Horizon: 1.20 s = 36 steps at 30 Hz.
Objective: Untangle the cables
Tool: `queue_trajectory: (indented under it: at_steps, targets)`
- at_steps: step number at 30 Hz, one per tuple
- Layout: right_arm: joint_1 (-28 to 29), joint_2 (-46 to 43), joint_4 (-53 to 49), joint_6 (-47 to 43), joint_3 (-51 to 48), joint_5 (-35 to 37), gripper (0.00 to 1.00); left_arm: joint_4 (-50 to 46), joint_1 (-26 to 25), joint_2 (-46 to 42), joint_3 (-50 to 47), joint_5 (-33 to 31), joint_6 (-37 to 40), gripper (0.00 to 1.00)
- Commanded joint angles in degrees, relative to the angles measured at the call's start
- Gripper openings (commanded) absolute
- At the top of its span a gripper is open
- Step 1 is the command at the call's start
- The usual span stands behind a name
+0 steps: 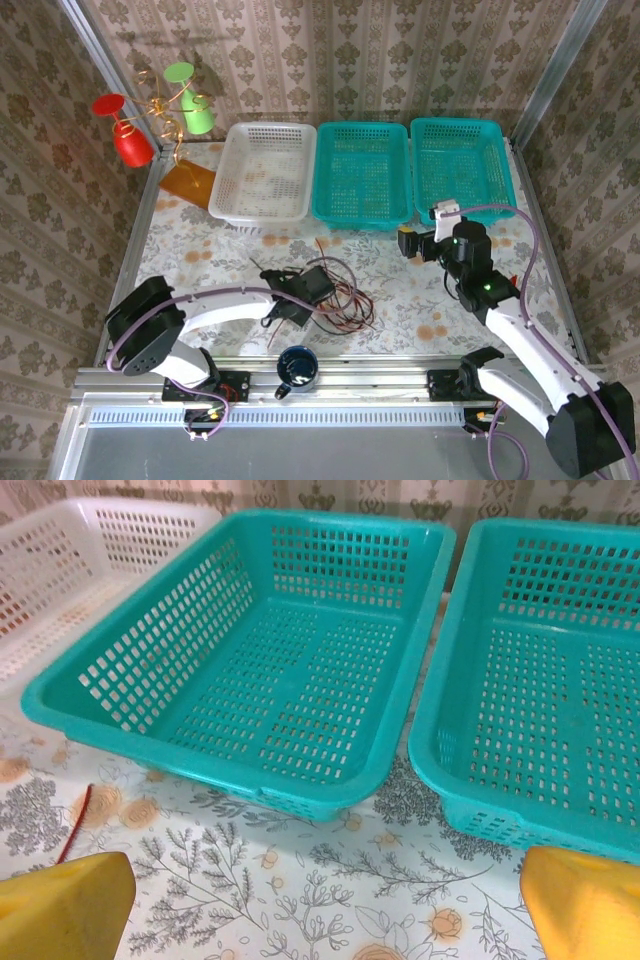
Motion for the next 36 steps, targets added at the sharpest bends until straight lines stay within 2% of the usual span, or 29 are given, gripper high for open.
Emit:
queue_trajectory:
  at_steps: [1, 4, 8, 15, 20, 28, 32, 36]
  targets:
    - [0.46, -1.72, -0.42, 1.91, -1.88, -1.34, 1.00, -4.82, -0.21, -0.73, 7.24, -4.44, 9.59, 0.00]
    - [0.69, -2.72, 0.00, 1.82, -2.74, -1.45, 1.00, -8.18, 0.34, -0.80, 12.84, -6.24, 13.06, 0.00]
    - [0.77, -4.75, 2.91, 0.11, -4.62, -5.47, 1.00, -11.25, 1.17, -1.19, 19.19, -6.31, 18.45, 0.00]
    - [0.88, -6.76, 6.62, -1.40, -6.34, -13.60, 1.00, -10.71, 3.38, -5.72, 24.77, -0.17, 23.17, 0.00]
    - [1.62, -5.22, 8.60, -1.16, -6.50, -20.60, 1.00, -4.50, 5.51, -10.98, 24.71, 5.57, 24.64, 0.00]
    - [7.40, 2.26, 14.62, 1.92, -2.82, -28.80, 0.98, -0.15, 7.83, -11.70, 25.88, 6.44, 27.74, 0.00]
    - [11.30, 9.00, 18.84, 4.75, 1.30, -31.78, 0.90, 0.87, 8.36, -10.75, 27.86, 8.15, 28.31, 0.00]
    - [12.57, 16.40, 24.94, 9.46, 5.96, -37.71, 0.82, 0.55, 8.67, -10.59, 28.97, 9.40, 28.16, 0.00]
